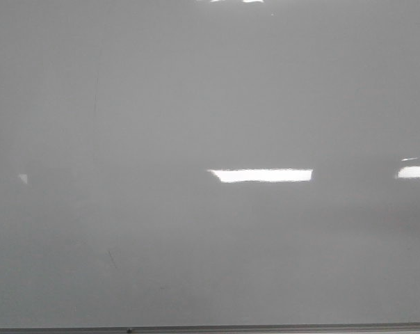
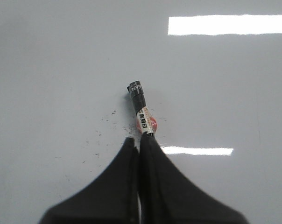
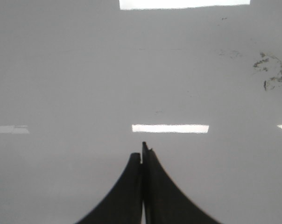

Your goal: Write number 8 on whiteboard

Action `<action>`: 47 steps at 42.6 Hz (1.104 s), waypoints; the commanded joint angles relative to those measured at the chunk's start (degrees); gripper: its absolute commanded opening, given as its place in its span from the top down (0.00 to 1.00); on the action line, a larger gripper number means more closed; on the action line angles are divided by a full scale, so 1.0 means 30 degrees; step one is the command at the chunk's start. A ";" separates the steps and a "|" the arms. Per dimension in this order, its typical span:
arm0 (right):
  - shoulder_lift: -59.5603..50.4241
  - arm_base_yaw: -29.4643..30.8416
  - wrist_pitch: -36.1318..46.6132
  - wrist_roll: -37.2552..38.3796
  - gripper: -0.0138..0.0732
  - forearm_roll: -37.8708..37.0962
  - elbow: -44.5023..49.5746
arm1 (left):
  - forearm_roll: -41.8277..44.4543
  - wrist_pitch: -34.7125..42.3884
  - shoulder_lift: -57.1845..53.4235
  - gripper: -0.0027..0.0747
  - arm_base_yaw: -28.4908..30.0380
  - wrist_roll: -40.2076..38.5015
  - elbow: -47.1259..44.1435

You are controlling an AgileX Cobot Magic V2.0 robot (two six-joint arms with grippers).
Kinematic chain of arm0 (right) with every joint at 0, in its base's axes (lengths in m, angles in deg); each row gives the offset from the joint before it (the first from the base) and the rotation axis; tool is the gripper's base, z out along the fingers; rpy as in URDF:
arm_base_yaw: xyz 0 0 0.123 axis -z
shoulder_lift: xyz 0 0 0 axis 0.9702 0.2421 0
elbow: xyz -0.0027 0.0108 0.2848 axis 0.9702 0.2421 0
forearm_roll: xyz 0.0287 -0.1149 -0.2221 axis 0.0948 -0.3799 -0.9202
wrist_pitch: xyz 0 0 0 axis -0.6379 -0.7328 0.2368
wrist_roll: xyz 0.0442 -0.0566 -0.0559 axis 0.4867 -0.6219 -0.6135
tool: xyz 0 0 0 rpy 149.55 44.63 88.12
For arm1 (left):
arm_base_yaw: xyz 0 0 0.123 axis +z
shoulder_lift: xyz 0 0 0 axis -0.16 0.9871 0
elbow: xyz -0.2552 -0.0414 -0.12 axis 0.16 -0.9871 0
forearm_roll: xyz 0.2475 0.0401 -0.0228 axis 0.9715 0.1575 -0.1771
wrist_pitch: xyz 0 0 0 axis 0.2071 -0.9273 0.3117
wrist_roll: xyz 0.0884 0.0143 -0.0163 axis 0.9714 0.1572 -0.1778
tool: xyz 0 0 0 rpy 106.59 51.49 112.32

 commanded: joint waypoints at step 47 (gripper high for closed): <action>-0.0336 -0.0016 -0.1298 0.0004 0.92 0.0340 -0.3642 | -0.0127 0.0990 -0.0166 0.99 -0.0106 -0.0034 0.2954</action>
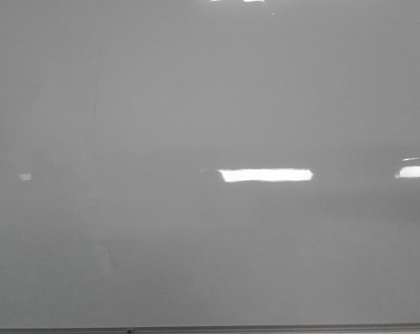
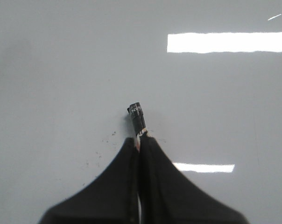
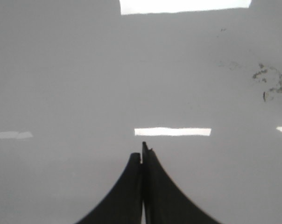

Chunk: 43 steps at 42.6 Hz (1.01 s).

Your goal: Write number 8 on whiteboard

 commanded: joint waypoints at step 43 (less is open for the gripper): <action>1.0826 -0.0016 -0.6557 0.0004 0.92 -0.0296 -1.1235 | -0.0127 -1.1316 0.8943 0.99 -0.0106 -0.0034 1.2644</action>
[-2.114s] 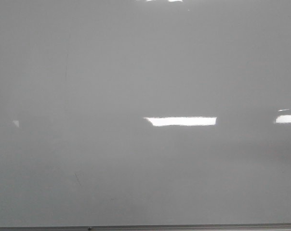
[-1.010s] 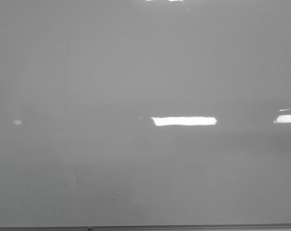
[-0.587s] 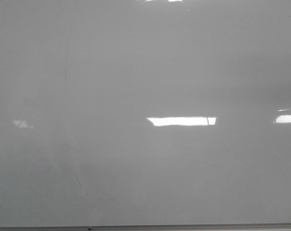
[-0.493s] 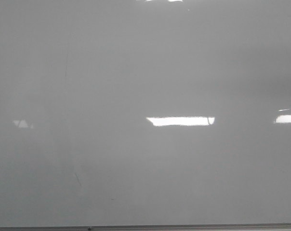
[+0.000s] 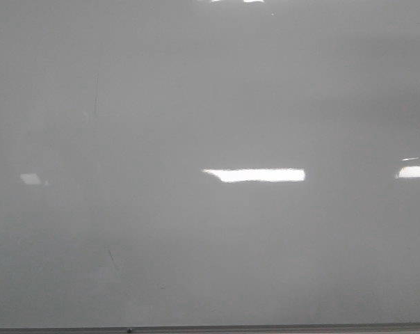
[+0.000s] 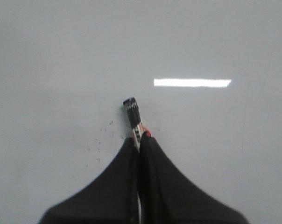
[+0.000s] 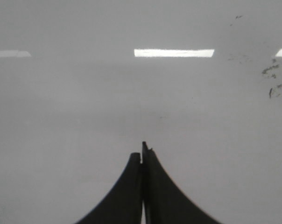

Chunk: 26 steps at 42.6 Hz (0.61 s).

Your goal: Write number 8 on whiteboard

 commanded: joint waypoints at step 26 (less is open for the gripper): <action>0.3114 -0.1262 0.0430 -0.2196 0.18 -0.0351 -0.0556 | -0.0268 0.2073 0.4077 0.48 -0.0106 -0.0034 -0.0112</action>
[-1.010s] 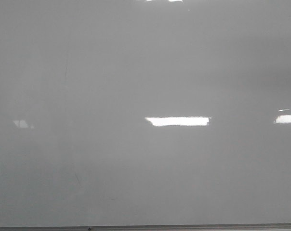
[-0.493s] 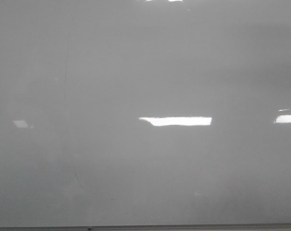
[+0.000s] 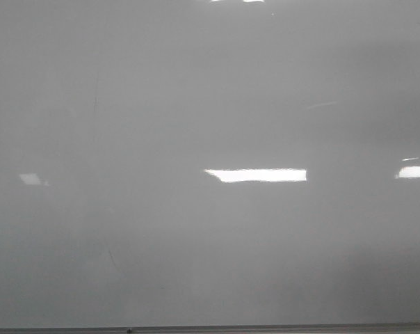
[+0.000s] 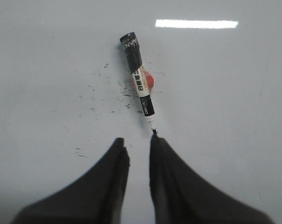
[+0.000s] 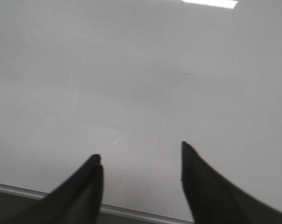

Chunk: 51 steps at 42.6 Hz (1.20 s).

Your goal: Write number 8 on whiteboard

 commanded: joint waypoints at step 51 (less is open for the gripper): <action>0.0061 -0.0044 0.1187 -0.0174 0.19 -0.0208 -0.0556 | -0.1360 1.1467 1.4721 0.24 -0.0106 -0.0034 0.1603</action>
